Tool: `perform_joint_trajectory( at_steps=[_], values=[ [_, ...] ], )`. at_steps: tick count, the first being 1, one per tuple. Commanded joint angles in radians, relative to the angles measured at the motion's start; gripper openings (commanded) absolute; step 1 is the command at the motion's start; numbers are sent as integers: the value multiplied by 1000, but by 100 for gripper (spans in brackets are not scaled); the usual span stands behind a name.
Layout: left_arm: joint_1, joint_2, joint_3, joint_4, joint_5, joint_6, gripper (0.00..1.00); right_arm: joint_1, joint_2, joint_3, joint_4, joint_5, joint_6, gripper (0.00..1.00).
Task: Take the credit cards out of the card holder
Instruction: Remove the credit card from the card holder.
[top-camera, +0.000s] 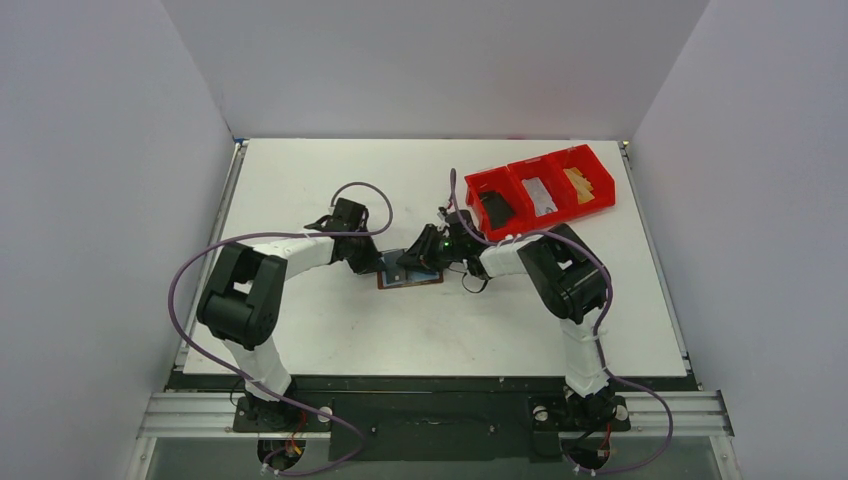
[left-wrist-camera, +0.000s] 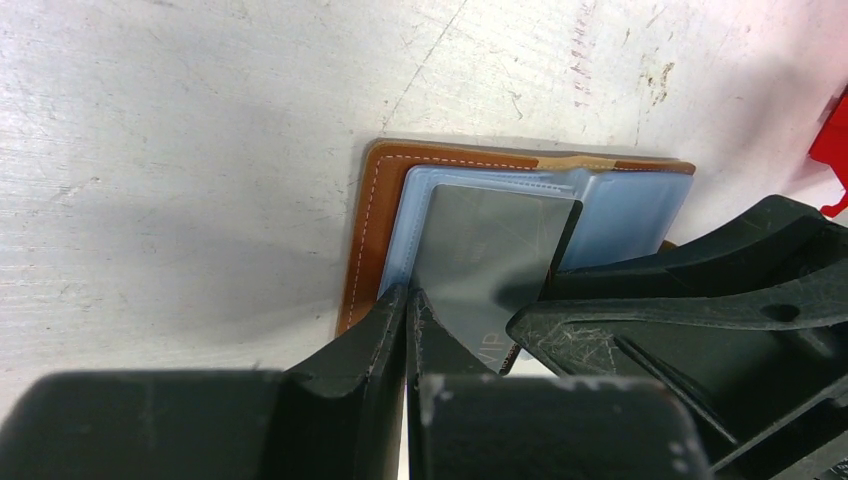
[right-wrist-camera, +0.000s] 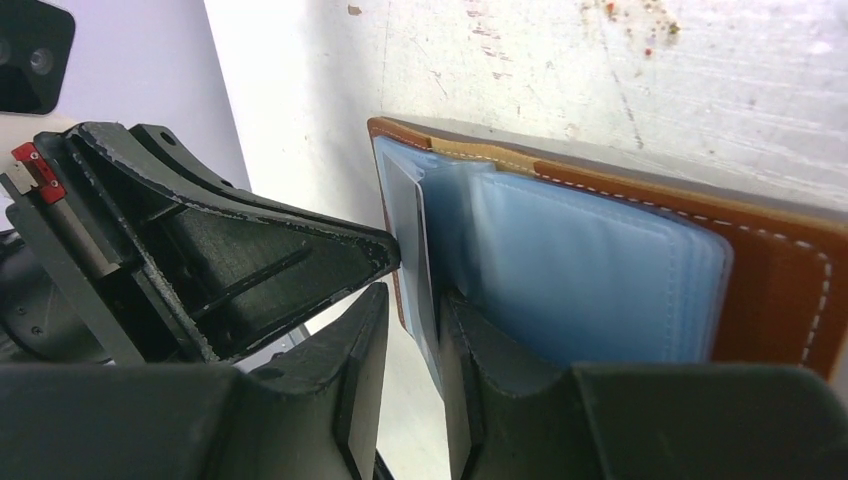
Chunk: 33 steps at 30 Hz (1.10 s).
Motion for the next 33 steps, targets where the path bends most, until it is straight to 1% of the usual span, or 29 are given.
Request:
perform_joint_trajectory(
  at_steps=[1, 5, 12, 18, 23, 27, 33],
  values=[
    [-18, 52, -3, -47, -28, 10, 0, -8, -47, -21, 120, -27, 40, 21],
    [-18, 53, -2, -46, -27, 10, 0, -11, -40, -24, 130, -28, 50, 16],
    [-18, 55, -6, -52, -27, 9, 0, -19, -23, -43, 193, -28, 86, 13],
    [-16, 56, -7, -61, -37, 6, 0, -30, -8, -66, 264, -30, 133, 6],
    [-15, 64, -4, -72, -42, 3, 0, -44, -6, -85, 298, -24, 149, 5],
    [-15, 71, -4, -78, -48, 0, 0, -53, -5, -101, 329, -25, 168, 1],
    [-15, 76, 5, -100, -69, 1, 0, -63, -10, -110, 318, -21, 166, 0]
  ],
)
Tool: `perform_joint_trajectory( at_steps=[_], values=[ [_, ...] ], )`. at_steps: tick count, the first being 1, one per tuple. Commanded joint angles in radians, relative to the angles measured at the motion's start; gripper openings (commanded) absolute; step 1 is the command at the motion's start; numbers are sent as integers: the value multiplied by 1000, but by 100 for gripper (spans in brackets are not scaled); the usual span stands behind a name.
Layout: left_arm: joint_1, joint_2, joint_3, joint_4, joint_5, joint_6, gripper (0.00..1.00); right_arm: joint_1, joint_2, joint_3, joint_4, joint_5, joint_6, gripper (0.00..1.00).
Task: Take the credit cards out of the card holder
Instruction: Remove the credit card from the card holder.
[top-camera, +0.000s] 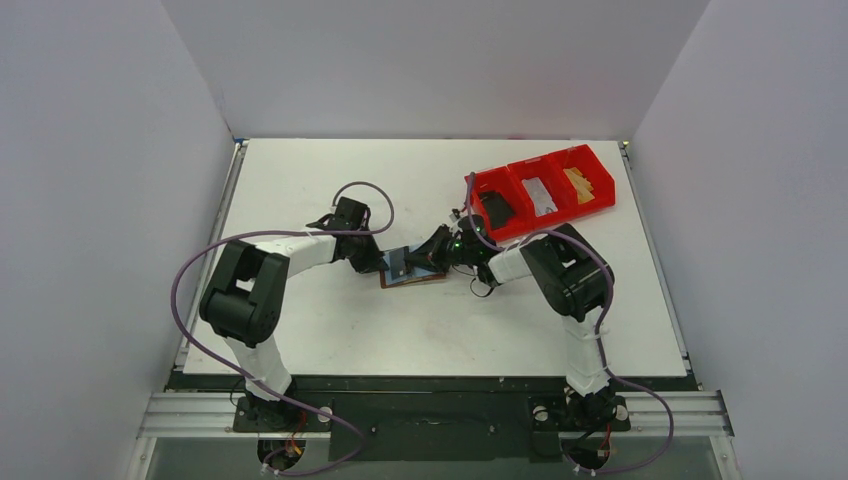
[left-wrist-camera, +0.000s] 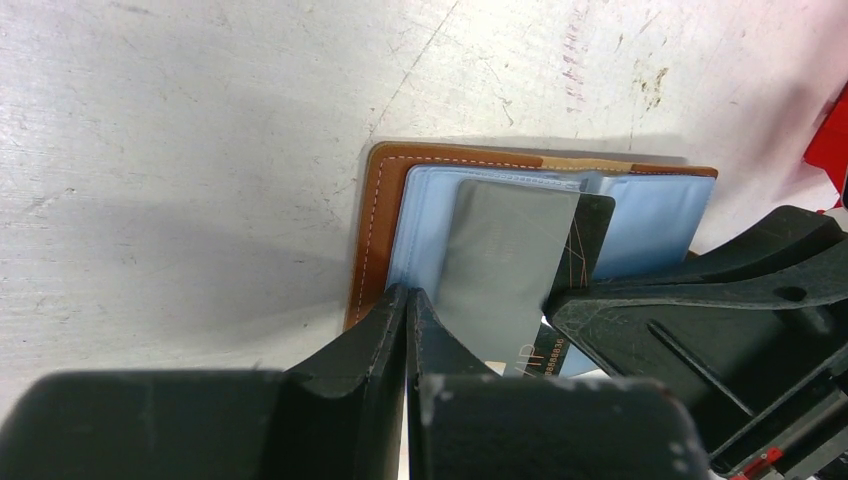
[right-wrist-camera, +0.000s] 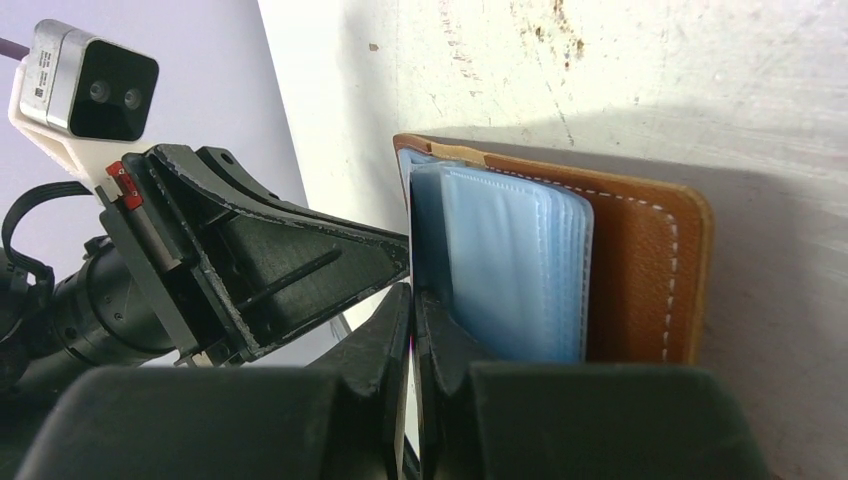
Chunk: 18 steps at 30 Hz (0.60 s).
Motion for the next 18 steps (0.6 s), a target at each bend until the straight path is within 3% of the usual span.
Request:
perform_joint_trajectory(
  at_steps=[1, 18],
  values=[
    [-10, 59, -8, -100, -73, 11, 0, -12, -14, 2, 90, -1, -2, 0],
    [-7, 54, -9, -102, -73, 17, 0, -42, -138, 15, -254, 67, -279, 0]
  ],
)
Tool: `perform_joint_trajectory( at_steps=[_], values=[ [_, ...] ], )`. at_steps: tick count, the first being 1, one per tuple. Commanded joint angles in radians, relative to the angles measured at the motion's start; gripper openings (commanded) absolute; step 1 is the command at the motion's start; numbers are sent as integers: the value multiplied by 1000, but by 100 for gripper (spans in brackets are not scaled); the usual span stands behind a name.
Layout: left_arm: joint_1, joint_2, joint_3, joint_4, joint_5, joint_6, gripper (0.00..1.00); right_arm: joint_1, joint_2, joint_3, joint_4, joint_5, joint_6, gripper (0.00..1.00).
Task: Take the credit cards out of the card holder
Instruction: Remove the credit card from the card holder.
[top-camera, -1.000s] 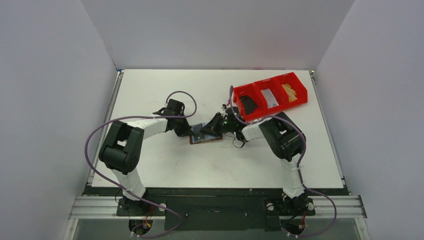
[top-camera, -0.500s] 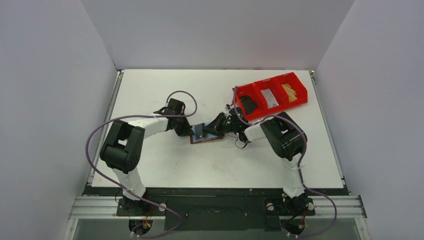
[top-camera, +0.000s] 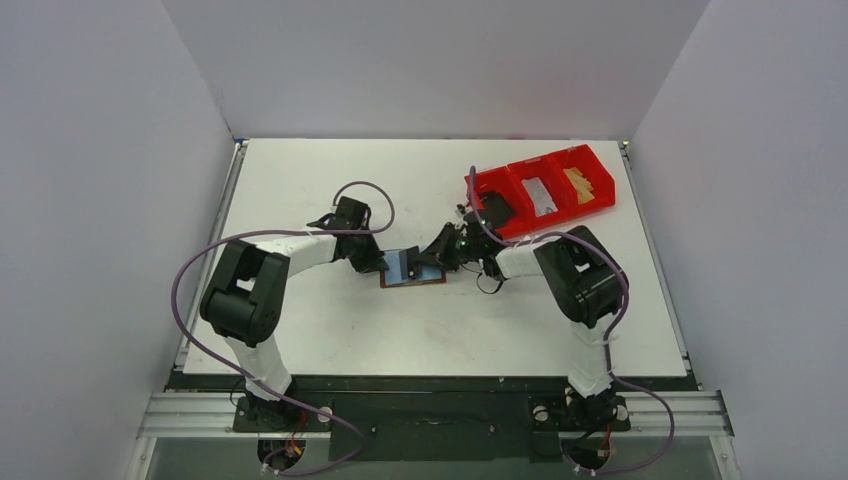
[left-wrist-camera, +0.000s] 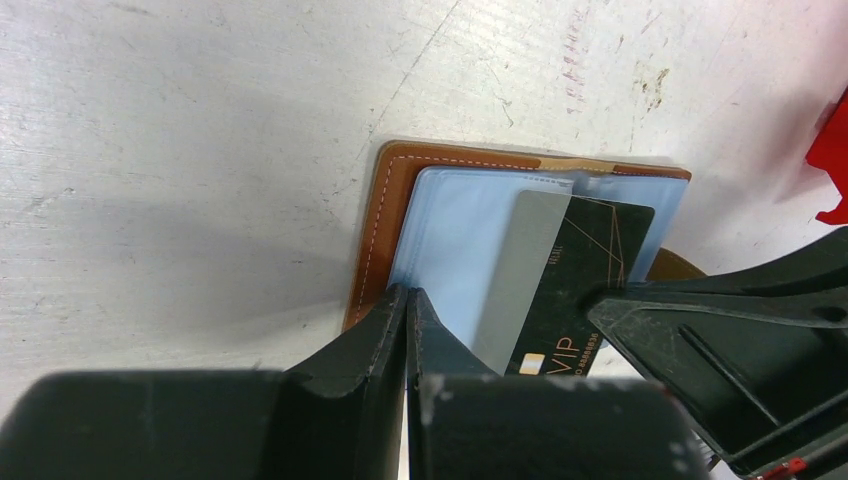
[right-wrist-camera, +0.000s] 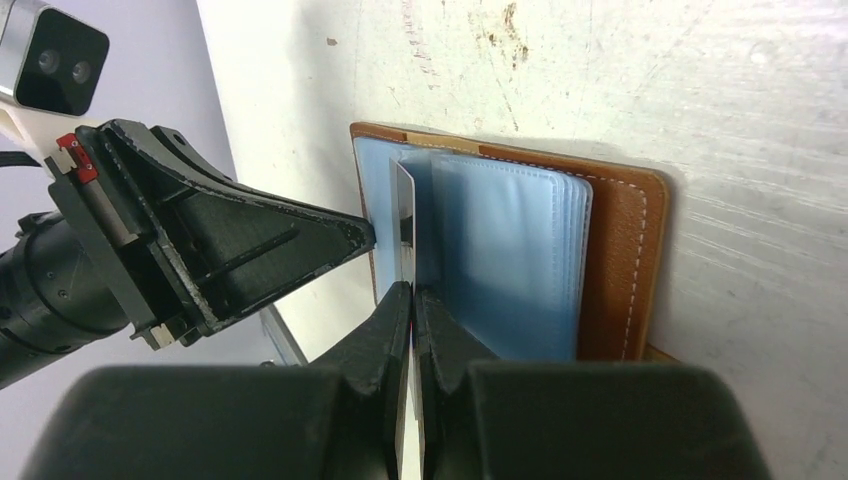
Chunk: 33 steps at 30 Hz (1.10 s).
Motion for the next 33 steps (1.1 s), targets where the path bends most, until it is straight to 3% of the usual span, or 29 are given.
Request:
perform_joint_trajectory(
  at_steps=[1, 26, 28, 30, 33],
  values=[
    [-5, 48, -20, -90, -68, 19, 0, -16, -64, 17, -89, 43, -98, 0],
    [-10, -89, 130, -192, -29, 95, 0, -19, -223, 150, -396, 57, -278, 0],
    [-10, -108, 141, -203, -26, 102, 5, -20, -232, 154, -408, 57, -283, 0],
    [-10, -129, 147, -213, -28, 111, 19, -19, -243, 158, -421, 59, -290, 0],
    [-10, -167, 153, -218, -23, 124, 32, -20, -256, 166, -447, 66, -301, 0]
  ],
)
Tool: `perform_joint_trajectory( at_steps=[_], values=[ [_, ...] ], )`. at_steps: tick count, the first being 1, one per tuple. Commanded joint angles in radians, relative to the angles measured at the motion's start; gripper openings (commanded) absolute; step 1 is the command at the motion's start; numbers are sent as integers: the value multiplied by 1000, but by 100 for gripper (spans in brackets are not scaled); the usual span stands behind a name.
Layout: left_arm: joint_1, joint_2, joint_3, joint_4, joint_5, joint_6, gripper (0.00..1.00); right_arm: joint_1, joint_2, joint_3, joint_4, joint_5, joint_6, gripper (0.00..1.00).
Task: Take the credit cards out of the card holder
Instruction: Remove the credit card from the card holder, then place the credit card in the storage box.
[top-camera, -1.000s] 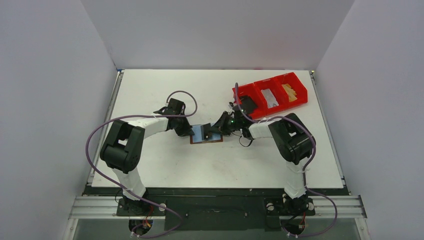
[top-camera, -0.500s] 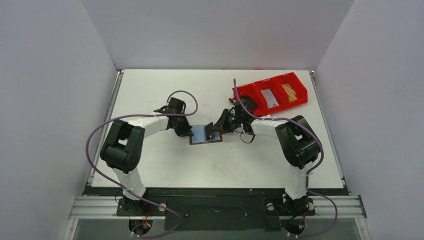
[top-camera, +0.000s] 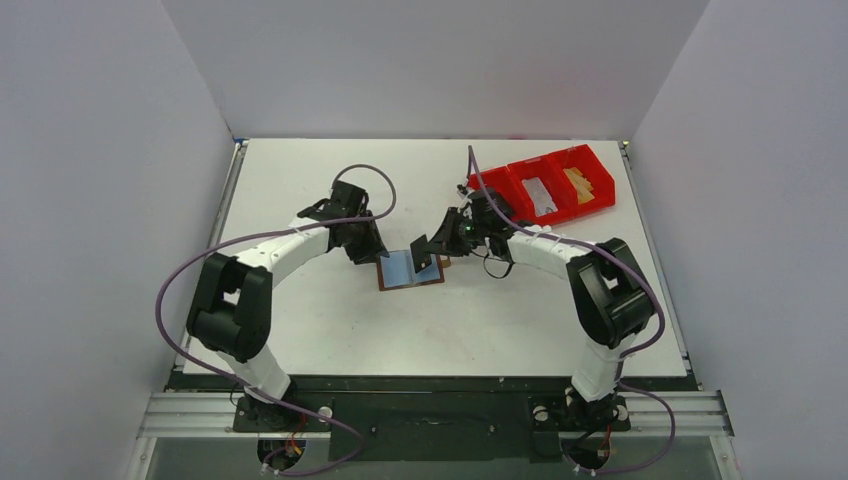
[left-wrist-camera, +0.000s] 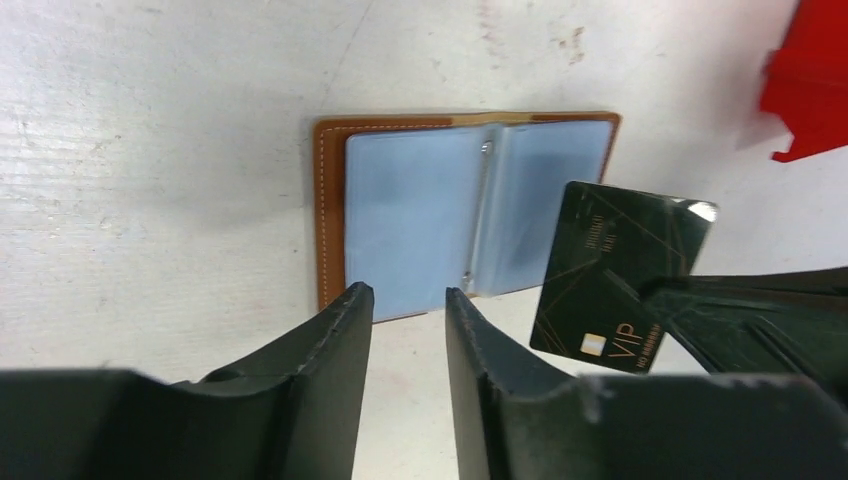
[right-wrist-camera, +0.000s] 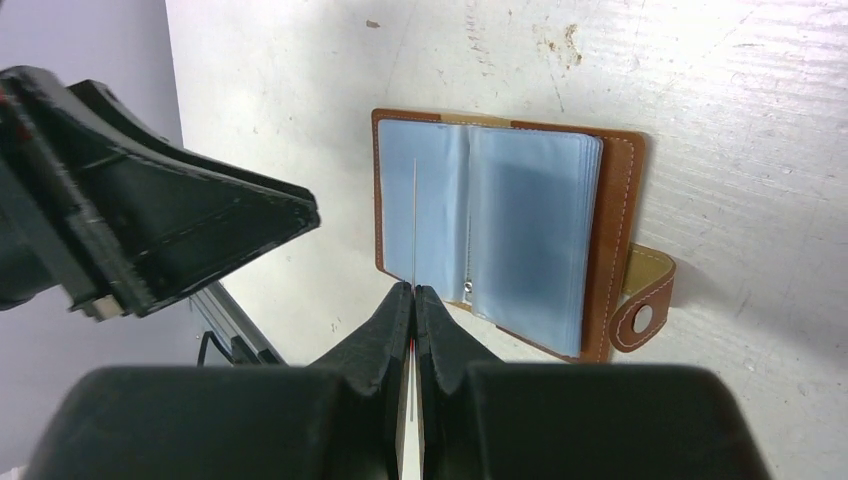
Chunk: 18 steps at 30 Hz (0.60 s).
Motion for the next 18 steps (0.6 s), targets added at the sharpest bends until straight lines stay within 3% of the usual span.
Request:
perform_joint_trajectory(
  at_steps=[1, 9, 18],
  values=[
    [-3, -86, 50, -21, 0, 38, 35, -7, -67, 48, -42, 21, -40, 0],
    [17, -156, -4, 92, 166, 29, 39, -7, -101, 52, -35, -11, 11, 0],
    [80, -221, -91, 285, 381, -66, 40, -11, -134, 3, 192, -150, 194, 0]
  ],
)
